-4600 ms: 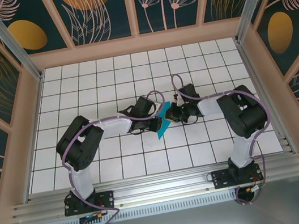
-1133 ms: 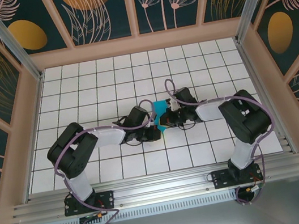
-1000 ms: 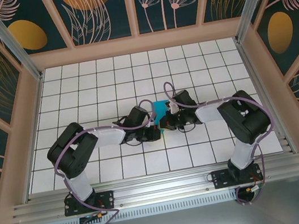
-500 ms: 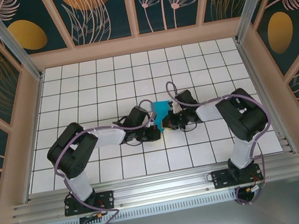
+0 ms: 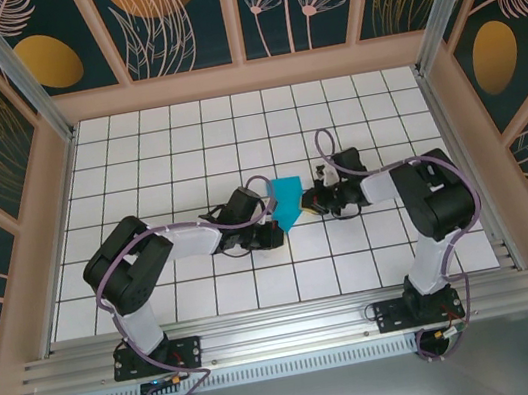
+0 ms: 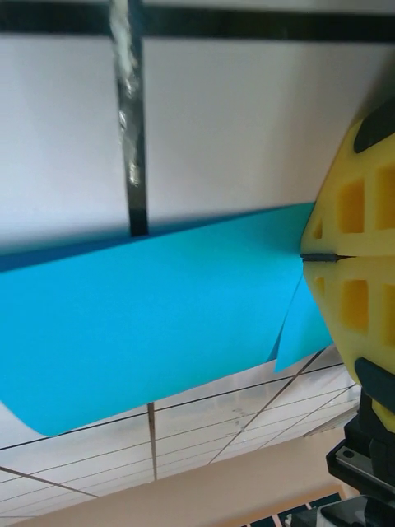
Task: Fold a paper plane with a square sheet of paper (pick it up from the middle)
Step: Third fold the triangle at the center of the table.
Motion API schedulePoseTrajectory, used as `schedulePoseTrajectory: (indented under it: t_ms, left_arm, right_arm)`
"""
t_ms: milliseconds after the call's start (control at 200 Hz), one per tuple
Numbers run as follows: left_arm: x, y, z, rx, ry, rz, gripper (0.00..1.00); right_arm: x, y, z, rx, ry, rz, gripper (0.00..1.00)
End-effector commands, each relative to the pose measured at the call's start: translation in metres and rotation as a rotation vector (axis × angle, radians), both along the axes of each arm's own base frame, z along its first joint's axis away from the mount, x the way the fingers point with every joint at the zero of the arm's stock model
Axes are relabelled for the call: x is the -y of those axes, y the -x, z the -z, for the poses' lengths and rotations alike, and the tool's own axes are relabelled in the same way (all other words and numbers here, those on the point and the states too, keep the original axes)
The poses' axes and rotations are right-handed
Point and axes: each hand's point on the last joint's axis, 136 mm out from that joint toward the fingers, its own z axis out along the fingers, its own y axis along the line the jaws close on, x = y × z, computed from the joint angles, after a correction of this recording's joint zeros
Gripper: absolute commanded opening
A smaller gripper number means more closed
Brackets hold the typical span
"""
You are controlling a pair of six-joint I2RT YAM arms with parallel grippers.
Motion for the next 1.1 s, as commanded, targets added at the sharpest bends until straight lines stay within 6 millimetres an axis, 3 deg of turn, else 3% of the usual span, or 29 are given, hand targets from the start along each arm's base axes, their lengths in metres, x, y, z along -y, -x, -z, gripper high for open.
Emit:
schedulePoseTrajectory:
  t_ms: [0,305,591,676,751,911,1096]
  left_arm:
    - [-0.034,0.019,0.035,-0.06,-0.159,-0.009,0.0]
    - [-0.027,0.017,0.025,-0.048,-0.127,0.011,0.0]
    - [-0.024,0.015,0.023,-0.044,-0.123,0.011,0.0]
    - [-0.024,0.014,0.023,-0.044,-0.123,0.011,0.0]
    - [-0.024,0.014,0.023,-0.044,-0.123,0.011,0.0]
    - [-0.023,0.014,0.023,-0.042,-0.122,0.012,0.0]
    - [-0.024,0.014,0.023,-0.041,-0.126,0.009,0.0]
  right_arm:
    - [0.02,-0.017,0.013,0.024,0.069,0.043,0.07]
    - [0.022,-0.028,-0.004,0.049,0.051,0.038,0.08]
    - [0.011,-0.022,-0.041,0.126,0.039,0.037,0.09]
    - [0.001,-0.017,-0.05,0.151,0.035,0.023,0.1]
    - [-0.019,-0.009,-0.054,0.156,0.006,-0.037,0.1]
    - [-0.055,0.008,-0.04,0.115,0.005,-0.141,0.09]
    - [-0.054,0.012,-0.008,0.041,0.059,-0.122,0.07]
